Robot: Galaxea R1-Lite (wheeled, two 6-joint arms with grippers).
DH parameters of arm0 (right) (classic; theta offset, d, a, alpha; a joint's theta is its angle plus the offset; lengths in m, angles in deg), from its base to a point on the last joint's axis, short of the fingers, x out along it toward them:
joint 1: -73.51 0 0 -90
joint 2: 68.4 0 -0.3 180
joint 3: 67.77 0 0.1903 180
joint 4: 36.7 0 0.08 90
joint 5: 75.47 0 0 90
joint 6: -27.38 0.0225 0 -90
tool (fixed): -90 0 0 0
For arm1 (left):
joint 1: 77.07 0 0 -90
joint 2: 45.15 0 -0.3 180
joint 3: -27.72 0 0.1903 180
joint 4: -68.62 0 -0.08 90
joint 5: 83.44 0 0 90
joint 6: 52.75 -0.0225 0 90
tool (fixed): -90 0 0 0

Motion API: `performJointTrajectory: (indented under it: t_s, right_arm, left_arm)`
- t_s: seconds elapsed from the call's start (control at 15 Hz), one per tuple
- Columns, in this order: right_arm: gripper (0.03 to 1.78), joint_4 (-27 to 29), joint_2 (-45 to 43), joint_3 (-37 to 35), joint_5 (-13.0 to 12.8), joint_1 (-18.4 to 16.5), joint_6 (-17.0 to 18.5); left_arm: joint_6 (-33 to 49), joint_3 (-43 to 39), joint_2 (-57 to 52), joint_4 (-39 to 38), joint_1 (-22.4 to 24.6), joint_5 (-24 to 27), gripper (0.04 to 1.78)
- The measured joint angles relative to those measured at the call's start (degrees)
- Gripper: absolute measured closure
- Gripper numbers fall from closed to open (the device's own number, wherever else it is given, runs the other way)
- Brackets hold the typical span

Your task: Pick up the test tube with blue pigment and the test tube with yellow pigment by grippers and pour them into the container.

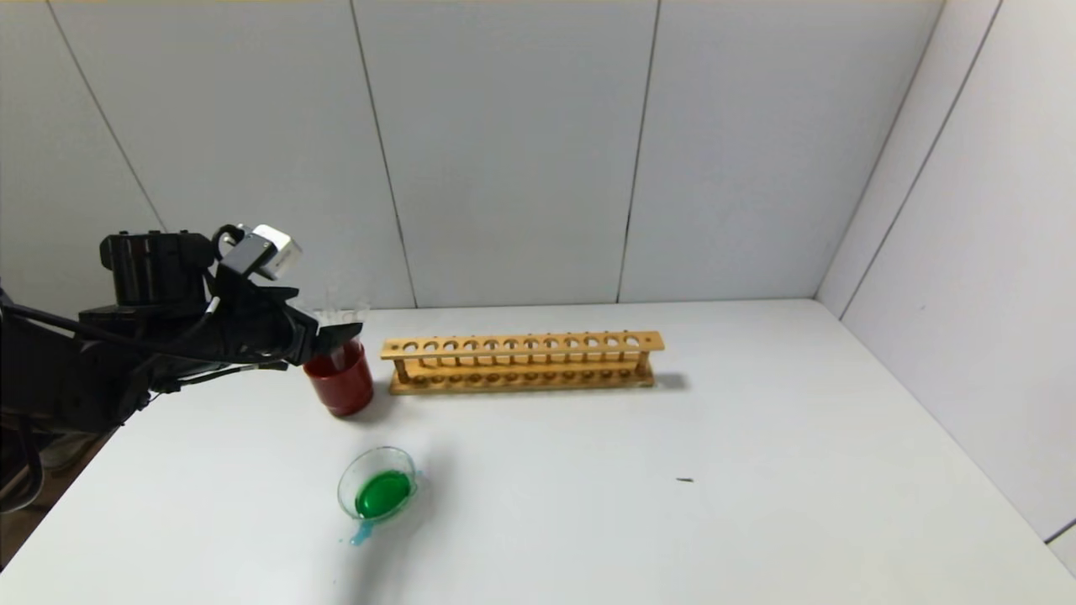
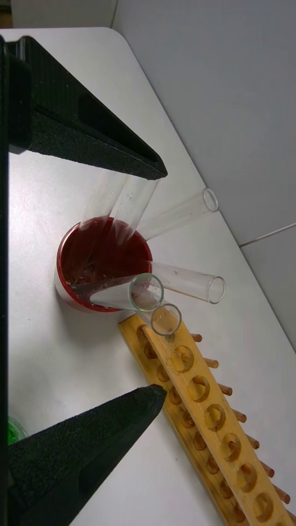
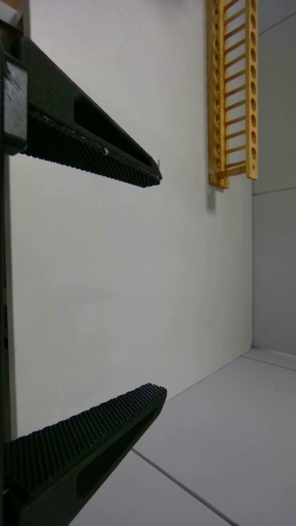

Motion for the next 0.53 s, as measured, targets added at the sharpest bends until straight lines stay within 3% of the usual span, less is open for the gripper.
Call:
performJointTrajectory:
  t_s: [0.53]
  right_arm:
    - [0.06, 0.00, 0.00, 0.00, 0.00, 0.00, 0.02]
  left_arm:
    - [0.04, 1.24, -1.24, 0.04, 0.26, 0.11, 0.07]
